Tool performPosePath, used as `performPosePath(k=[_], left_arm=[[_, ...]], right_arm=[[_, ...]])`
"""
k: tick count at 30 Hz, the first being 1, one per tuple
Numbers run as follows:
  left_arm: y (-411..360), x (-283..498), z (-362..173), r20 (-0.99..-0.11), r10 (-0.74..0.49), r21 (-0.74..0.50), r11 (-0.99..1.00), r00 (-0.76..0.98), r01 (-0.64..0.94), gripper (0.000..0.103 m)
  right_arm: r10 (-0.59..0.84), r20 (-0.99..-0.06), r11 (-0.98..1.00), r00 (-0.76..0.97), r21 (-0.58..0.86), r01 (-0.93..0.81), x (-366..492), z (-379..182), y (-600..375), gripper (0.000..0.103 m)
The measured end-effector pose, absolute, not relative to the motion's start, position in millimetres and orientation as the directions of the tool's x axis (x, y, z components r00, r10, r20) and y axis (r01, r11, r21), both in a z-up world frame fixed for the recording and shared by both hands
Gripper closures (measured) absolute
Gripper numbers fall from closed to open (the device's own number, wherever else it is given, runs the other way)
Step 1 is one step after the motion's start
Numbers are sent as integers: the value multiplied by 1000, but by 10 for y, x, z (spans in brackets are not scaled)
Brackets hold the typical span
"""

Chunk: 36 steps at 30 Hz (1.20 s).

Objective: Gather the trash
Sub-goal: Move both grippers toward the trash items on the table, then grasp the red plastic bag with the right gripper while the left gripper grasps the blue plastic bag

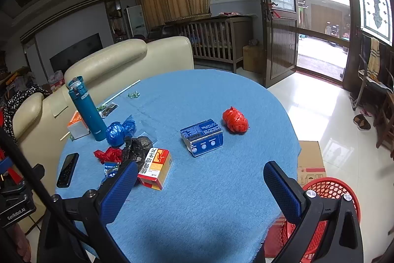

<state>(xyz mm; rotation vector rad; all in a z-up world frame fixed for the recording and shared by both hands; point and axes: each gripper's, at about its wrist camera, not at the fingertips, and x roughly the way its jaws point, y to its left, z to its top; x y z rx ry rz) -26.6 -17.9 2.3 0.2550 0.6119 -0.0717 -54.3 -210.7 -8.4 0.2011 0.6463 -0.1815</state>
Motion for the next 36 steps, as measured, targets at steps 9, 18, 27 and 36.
performPosePath(k=[9,18,27,36], left_arm=[[-211,-82,-116,-611,18,219,964,791,147,0],[-192,353,-327,-669,25,219,962,743,164,0],[33,1171,-440,-732,24,200,963,681,182,0],[-126,1889,-668,-818,-67,105,959,572,262,0]], right_arm=[[-103,-642,962,760,131,241,-350,-164,-2166,0],[-99,-669,954,737,146,261,11,-392,-2387,0],[-93,-709,937,699,176,303,762,-688,-3099,0],[-31,-786,947,617,174,270,1679,-1032,-3515,21]])
